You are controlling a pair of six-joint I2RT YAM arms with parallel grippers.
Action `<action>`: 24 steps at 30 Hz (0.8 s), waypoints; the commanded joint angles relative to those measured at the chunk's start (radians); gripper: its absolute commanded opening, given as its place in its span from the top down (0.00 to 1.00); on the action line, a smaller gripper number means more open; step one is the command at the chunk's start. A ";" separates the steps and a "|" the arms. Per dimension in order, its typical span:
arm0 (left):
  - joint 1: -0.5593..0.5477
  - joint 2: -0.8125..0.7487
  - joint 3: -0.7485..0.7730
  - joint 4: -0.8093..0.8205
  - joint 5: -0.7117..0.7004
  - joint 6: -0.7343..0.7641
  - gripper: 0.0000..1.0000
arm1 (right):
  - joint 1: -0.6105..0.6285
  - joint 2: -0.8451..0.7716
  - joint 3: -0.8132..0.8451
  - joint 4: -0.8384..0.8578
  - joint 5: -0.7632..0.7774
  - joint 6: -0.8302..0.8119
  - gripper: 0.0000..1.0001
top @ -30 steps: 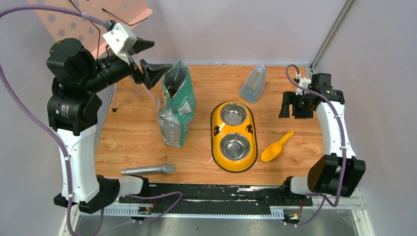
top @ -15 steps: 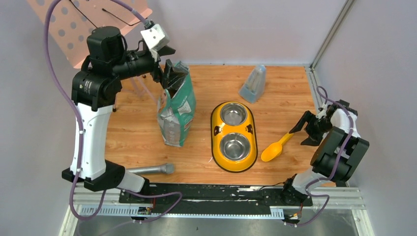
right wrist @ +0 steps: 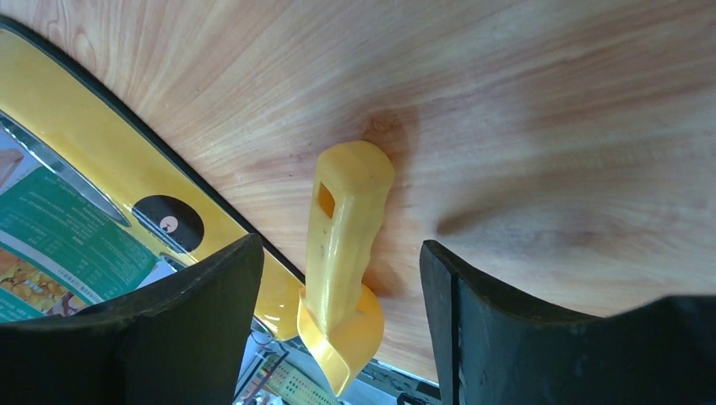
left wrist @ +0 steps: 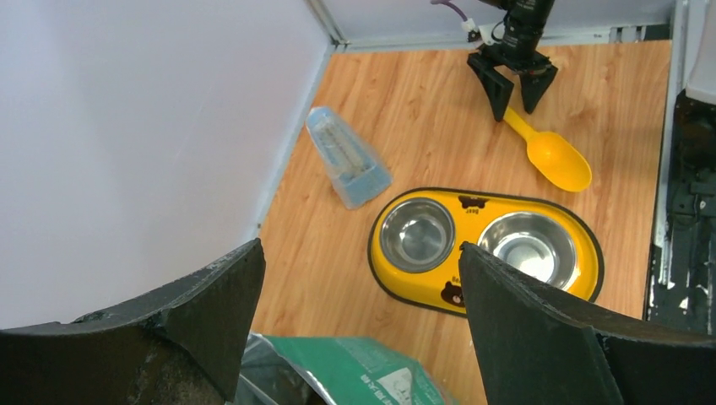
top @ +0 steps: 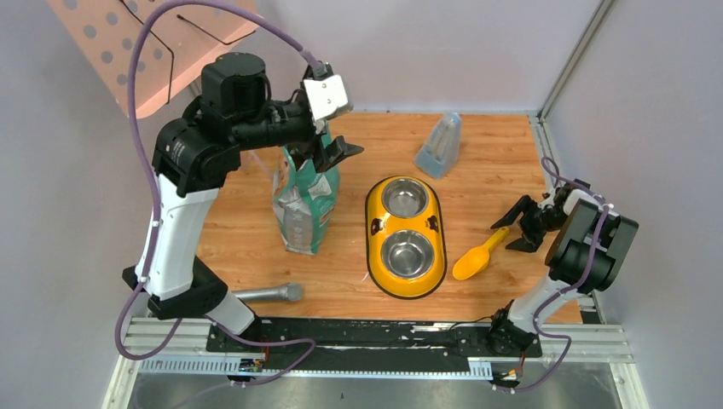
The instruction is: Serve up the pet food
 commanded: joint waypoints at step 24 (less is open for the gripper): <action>-0.198 0.107 0.055 -0.010 -0.154 0.026 0.06 | 0.023 -0.015 0.005 0.067 -0.260 0.130 1.00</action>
